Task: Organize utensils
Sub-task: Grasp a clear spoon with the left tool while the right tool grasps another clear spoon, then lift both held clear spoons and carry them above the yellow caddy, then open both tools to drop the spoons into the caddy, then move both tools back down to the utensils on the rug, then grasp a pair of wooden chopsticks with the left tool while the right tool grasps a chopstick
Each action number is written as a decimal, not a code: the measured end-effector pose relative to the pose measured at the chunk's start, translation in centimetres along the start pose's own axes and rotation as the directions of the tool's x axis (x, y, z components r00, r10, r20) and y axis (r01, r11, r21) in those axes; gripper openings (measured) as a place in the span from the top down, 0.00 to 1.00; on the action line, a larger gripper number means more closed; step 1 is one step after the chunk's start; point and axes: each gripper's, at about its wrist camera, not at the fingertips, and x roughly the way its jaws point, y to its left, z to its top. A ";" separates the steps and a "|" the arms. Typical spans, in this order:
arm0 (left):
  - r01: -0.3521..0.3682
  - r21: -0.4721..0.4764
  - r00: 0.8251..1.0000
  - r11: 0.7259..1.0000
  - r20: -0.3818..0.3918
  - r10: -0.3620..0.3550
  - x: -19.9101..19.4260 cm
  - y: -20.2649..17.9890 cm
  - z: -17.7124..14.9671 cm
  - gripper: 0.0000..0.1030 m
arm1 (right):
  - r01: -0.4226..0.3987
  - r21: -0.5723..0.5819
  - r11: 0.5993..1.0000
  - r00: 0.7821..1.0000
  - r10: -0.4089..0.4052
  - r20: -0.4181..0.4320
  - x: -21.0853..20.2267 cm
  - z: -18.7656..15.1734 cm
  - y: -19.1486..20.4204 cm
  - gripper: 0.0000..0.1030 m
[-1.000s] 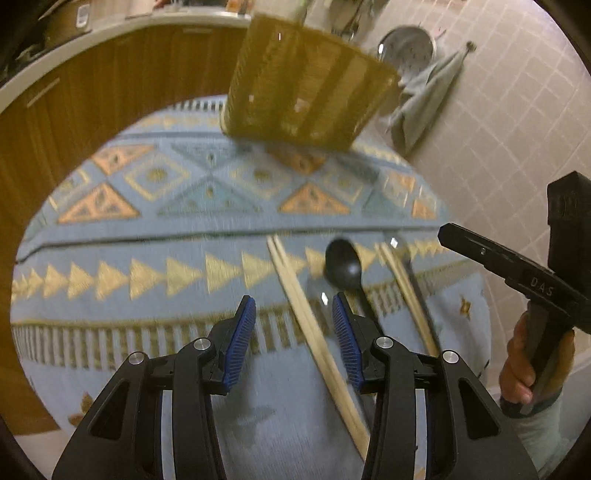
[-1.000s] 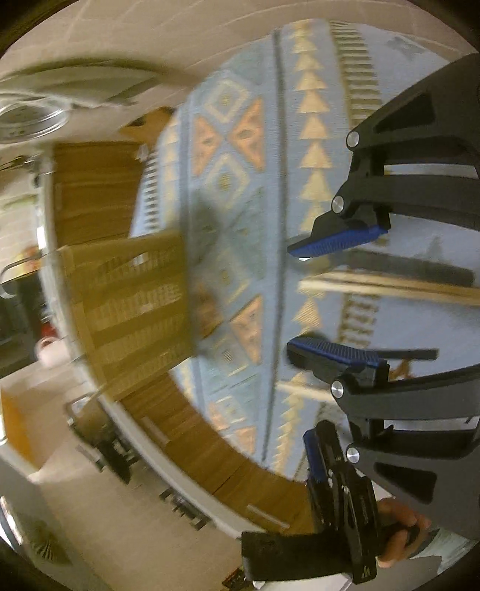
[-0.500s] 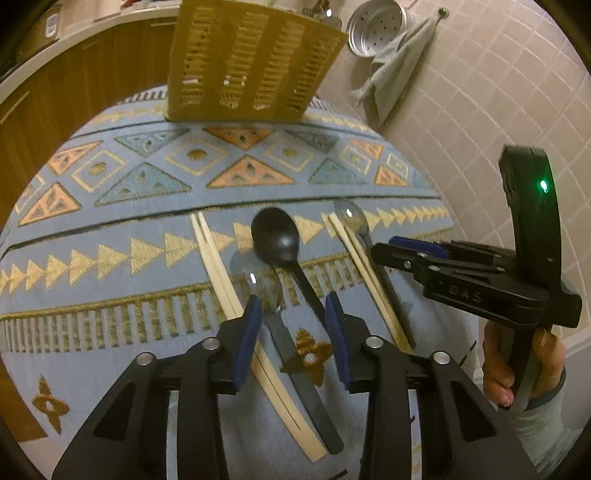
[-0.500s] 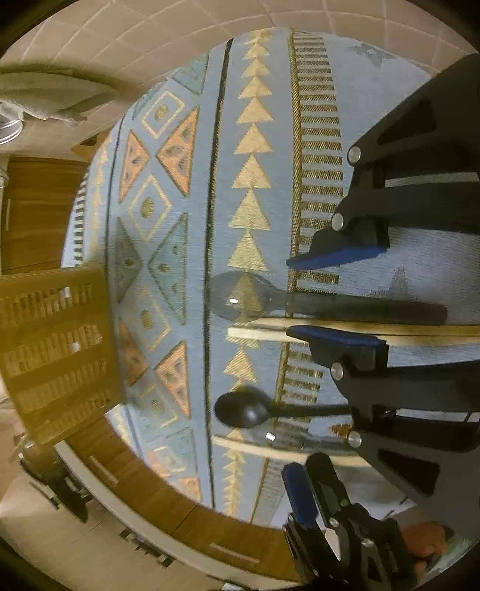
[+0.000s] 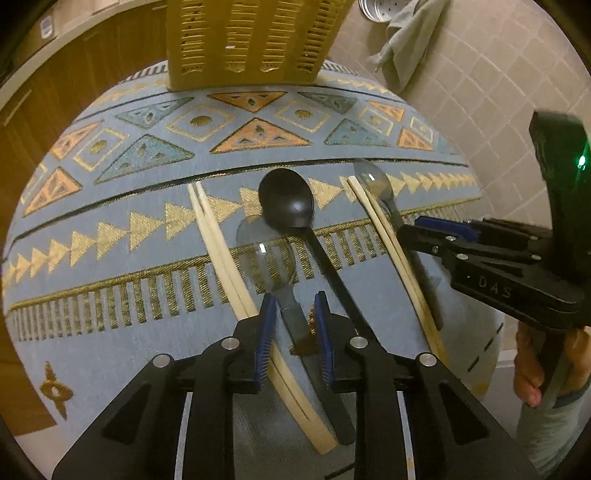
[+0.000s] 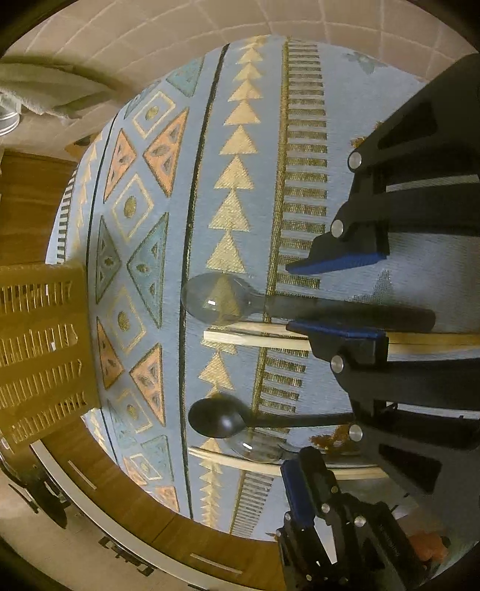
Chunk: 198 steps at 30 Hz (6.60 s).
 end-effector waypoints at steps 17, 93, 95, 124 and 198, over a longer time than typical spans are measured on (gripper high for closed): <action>-0.183 0.232 0.982 0.955 -0.008 0.190 1.7 -3.1 -0.1 0.80 | 0.078 -0.105 0.991 0.982 -0.095 -0.164 1.9 3.6 2.7 0.83; 0.036 -0.082 0.528 0.996 0.848 0.051 -6.5 9.0 21.9 0.90 | -0.053 -0.030 0.998 0.578 0.055 0.814 -4.9 23.2 -1.7 0.90; 0.028 -0.080 0.527 0.996 0.848 0.053 -6.3 8.9 21.8 0.90 | -0.052 -0.032 0.998 0.574 0.056 0.817 -4.8 23.0 -1.7 0.90; 0.102 -0.059 0.634 0.993 0.773 -0.019 -12.7 9.2 14.5 0.74 | -0.065 -0.037 0.997 0.734 0.073 0.675 -11.1 14.1 -0.2 0.56; -0.134 0.210 0.986 0.968 -0.065 0.151 1.1 2.0 1.7 0.77 | 0.030 -0.106 0.994 0.971 -0.054 -0.233 1.3 0.1 3.1 0.95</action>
